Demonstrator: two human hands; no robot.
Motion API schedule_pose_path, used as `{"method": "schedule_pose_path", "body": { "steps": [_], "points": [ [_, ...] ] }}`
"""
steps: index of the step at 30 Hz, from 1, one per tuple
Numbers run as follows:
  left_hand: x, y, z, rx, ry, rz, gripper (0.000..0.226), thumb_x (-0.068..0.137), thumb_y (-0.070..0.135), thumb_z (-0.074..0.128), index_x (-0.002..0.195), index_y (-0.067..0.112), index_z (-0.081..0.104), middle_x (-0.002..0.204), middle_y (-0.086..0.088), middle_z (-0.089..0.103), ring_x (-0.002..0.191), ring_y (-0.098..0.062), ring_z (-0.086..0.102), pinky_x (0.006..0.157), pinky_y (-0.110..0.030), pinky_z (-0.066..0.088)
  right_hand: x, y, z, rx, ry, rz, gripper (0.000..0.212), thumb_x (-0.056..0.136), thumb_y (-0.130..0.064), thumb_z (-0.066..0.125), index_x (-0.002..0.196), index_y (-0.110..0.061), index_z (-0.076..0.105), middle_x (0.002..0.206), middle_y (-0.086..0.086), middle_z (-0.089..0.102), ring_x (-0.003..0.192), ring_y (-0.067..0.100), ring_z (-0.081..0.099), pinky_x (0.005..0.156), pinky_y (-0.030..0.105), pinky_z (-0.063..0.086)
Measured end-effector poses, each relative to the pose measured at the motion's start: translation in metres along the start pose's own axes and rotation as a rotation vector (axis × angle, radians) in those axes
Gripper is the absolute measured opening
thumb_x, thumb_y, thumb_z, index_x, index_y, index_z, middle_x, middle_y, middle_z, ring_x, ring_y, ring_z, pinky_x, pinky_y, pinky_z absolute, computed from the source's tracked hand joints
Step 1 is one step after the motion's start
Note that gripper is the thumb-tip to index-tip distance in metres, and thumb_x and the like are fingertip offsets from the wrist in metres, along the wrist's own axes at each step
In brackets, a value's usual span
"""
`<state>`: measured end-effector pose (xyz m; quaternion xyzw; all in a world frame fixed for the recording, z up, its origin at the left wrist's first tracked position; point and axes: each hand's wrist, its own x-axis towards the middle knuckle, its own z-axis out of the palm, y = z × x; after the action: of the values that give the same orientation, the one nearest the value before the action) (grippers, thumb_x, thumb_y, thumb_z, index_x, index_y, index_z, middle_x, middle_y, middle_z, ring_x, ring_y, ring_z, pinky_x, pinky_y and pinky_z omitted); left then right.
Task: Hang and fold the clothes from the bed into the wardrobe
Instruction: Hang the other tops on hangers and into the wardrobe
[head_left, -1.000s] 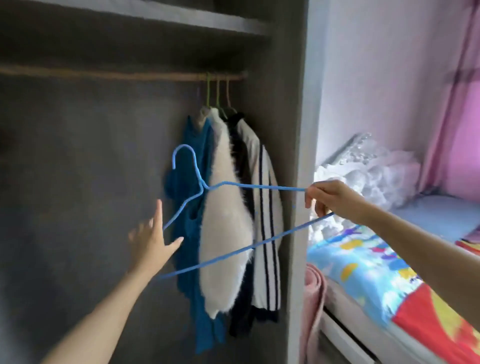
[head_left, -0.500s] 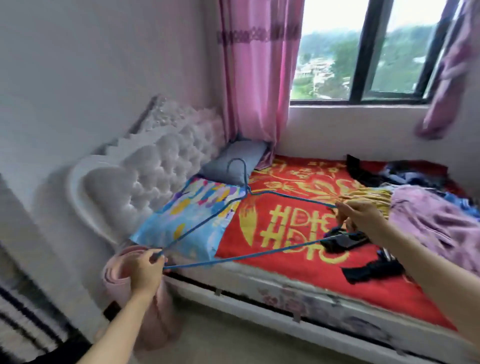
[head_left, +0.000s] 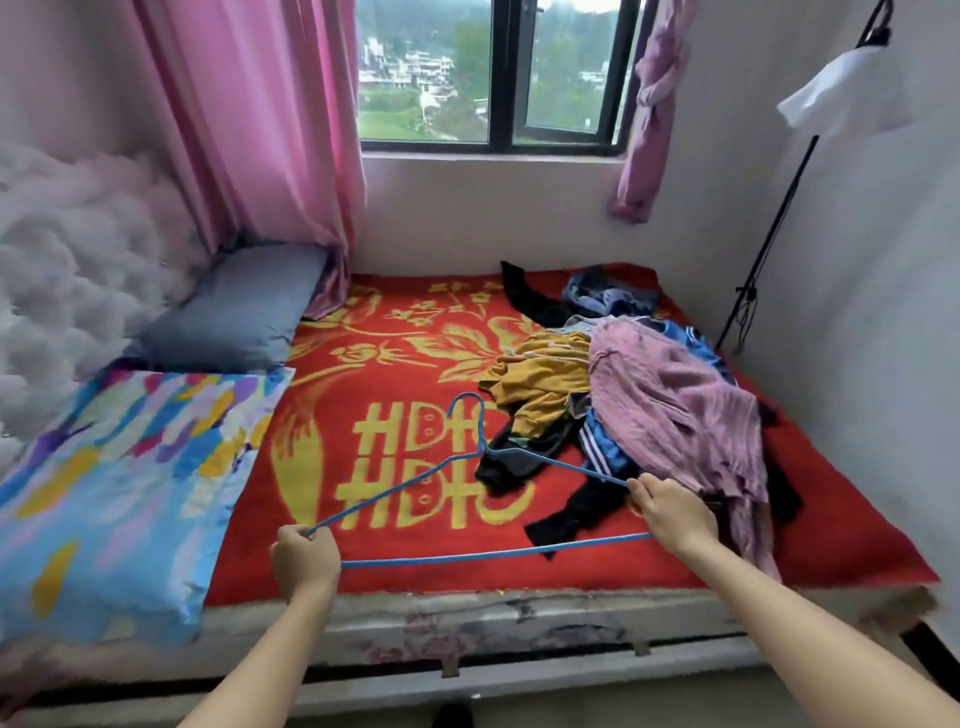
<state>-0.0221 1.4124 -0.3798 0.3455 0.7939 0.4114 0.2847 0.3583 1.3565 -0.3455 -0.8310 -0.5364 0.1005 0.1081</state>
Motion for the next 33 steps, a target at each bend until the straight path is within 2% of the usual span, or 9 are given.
{"method": "schedule_pose_path", "body": {
  "steps": [3, 5, 8, 10, 13, 18, 23, 28, 33],
  "points": [
    [0.059, 0.017, 0.048, 0.015, 0.017, 0.001, 0.026, 0.089, 0.002, 0.047, 0.111, -0.010, 0.052, 0.120, -0.033, 0.048, 0.106, -0.043, 0.049, 0.083, -0.043, 0.039, 0.071, -0.022, 0.028, 0.059, -0.049, 0.043, 0.039, 0.099, -0.040, 0.034, 0.114, -0.011, 0.055, 0.112, 0.021, 0.055, 0.112, 0.037, 0.051, 0.088, 0.040, 0.039],
    [0.094, 0.022, 0.073, 0.118, 0.005, -0.009, 0.034, 0.089, 0.009, 0.050, 0.120, -0.006, 0.050, 0.128, -0.031, 0.044, 0.113, -0.044, 0.046, 0.092, -0.046, 0.038, 0.109, -0.037, 0.042, 0.064, -0.157, 0.099, 0.044, 0.097, -0.044, 0.037, 0.132, -0.019, 0.045, 0.128, 0.018, 0.046, 0.125, 0.034, 0.039, 0.100, 0.040, 0.033],
    [0.137, 0.024, 0.116, 0.376, -0.150, -0.074, 0.063, 0.090, 0.026, 0.053, 0.145, 0.010, 0.027, 0.150, -0.021, 0.017, 0.132, -0.043, 0.024, 0.106, -0.053, 0.023, 0.160, -0.050, 0.061, -0.005, -0.303, 0.194, 0.061, 0.095, -0.052, 0.038, 0.148, -0.027, 0.019, 0.151, 0.014, 0.018, 0.141, 0.030, 0.016, 0.111, 0.043, 0.021],
    [0.152, 0.024, 0.143, 0.503, -0.299, -0.086, 0.068, 0.091, 0.032, 0.053, 0.149, 0.015, 0.020, 0.153, -0.020, 0.009, 0.136, -0.043, 0.016, 0.108, -0.053, 0.019, 0.176, -0.050, 0.068, -0.028, -0.357, 0.206, 0.063, 0.095, -0.051, 0.039, 0.149, -0.028, 0.015, 0.155, 0.014, 0.009, 0.143, 0.030, 0.009, 0.112, 0.043, 0.018],
    [0.151, 0.028, 0.185, 0.573, -0.450, -0.037, 0.062, 0.091, 0.029, 0.053, 0.145, 0.011, 0.028, 0.150, -0.024, 0.018, 0.135, -0.042, 0.022, 0.109, -0.045, 0.021, 0.192, -0.037, 0.071, -0.050, -0.401, 0.215, 0.058, 0.097, -0.045, 0.040, 0.148, -0.027, 0.020, 0.155, 0.014, 0.010, 0.143, 0.030, 0.010, 0.112, 0.042, 0.020],
    [0.118, 0.063, 0.259, 0.659, -0.682, 0.121, 0.059, 0.093, 0.027, 0.050, 0.145, 0.010, 0.028, 0.148, -0.020, 0.028, 0.135, -0.037, 0.027, 0.109, -0.038, 0.024, 0.219, 0.010, 0.064, -0.009, -0.406, 0.344, 0.053, 0.097, -0.040, 0.042, 0.145, -0.022, 0.030, 0.153, 0.014, 0.015, 0.140, 0.031, 0.018, 0.112, 0.041, 0.024],
    [0.077, 0.105, 0.326, 0.639, -0.822, 0.268, 0.052, 0.094, 0.023, 0.047, 0.142, 0.012, 0.033, 0.145, -0.014, 0.033, 0.134, -0.032, 0.029, 0.106, -0.038, 0.028, 0.249, 0.060, 0.050, 0.001, -0.374, 0.378, 0.049, 0.098, -0.037, 0.041, 0.142, -0.018, 0.034, 0.150, 0.014, 0.022, 0.138, 0.030, 0.023, 0.108, 0.036, 0.026],
    [0.045, 0.147, 0.398, 0.626, -0.813, 0.280, 0.051, 0.094, 0.021, 0.045, 0.143, 0.013, 0.032, 0.143, -0.015, 0.035, 0.130, -0.032, 0.032, 0.101, -0.038, 0.033, 0.307, 0.124, 0.038, 0.053, -0.374, 0.404, 0.050, 0.098, -0.039, 0.038, 0.143, -0.018, 0.032, 0.151, 0.016, 0.021, 0.138, 0.033, 0.022, 0.110, 0.039, 0.026],
    [-0.002, 0.165, 0.480, 0.633, -0.792, 0.156, 0.051, 0.092, 0.019, 0.046, 0.142, 0.013, 0.035, 0.140, -0.016, 0.038, 0.125, -0.032, 0.038, 0.095, -0.039, 0.041, 0.383, 0.203, 0.032, 0.110, -0.397, 0.400, 0.050, 0.098, -0.039, 0.038, 0.143, -0.015, 0.033, 0.149, 0.017, 0.024, 0.136, 0.033, 0.025, 0.108, 0.037, 0.028]
  ]
}}
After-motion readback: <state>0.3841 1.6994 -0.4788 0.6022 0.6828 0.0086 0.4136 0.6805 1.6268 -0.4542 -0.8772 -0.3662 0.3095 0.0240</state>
